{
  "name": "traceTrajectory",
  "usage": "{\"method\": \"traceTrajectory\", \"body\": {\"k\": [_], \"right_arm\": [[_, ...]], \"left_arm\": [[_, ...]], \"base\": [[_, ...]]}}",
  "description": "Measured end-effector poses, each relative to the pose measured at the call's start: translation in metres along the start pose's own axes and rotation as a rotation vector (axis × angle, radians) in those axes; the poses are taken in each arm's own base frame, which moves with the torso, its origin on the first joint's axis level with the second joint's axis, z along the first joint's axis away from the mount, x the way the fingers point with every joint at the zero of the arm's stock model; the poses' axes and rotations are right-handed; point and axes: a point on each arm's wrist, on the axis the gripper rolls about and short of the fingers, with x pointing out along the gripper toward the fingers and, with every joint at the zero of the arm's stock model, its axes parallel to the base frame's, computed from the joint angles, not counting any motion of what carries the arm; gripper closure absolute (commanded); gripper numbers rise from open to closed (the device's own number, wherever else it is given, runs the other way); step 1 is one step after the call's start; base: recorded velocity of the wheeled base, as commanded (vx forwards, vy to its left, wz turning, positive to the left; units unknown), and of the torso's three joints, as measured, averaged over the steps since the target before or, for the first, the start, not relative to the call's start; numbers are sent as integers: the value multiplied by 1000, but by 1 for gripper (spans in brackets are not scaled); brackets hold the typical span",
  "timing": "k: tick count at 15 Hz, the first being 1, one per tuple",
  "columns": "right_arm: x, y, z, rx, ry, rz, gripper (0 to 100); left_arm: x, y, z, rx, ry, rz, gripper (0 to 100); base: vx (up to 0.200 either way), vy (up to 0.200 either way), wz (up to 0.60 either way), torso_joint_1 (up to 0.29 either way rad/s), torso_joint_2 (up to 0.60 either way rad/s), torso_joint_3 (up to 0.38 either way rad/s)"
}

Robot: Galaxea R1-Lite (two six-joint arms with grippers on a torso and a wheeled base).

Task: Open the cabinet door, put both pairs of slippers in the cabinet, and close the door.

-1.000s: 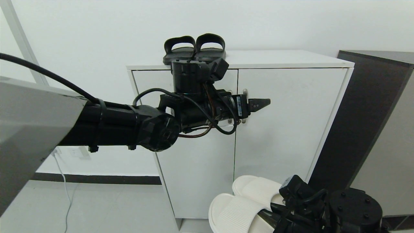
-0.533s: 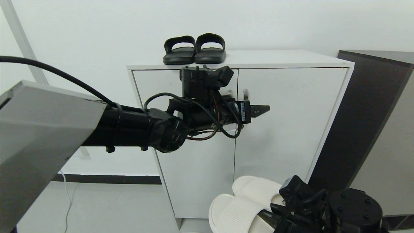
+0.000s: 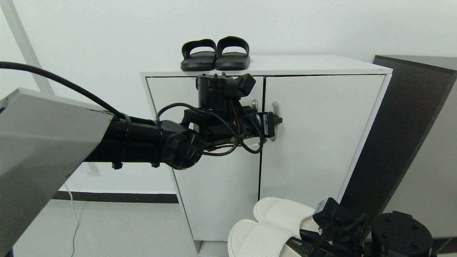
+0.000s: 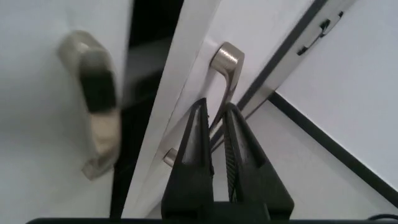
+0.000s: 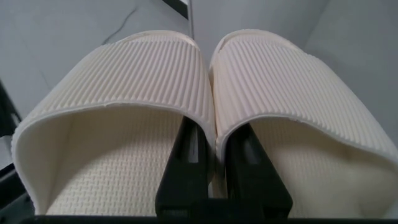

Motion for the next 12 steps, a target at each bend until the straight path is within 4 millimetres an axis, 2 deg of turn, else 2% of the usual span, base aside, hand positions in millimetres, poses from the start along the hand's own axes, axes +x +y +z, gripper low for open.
{"method": "traceTrajectory", "body": {"k": [3,8,12], "right_arm": [[-8,3,-5,-3,-1,71,100],[-14,8,-10,-10,17,111,100],[-14,13,-11,-16,19,131,100]], "left_arm": [[-9,-11,-3,1,15,-17,100],[-33,-42,-11,10,26,-78,100],[-48,-50,-11,12,23,-63,100]], "base": [[0,0,0,0,0,0],[0,0,0,0,0,0],[0,0,0,0,0,0]]}}
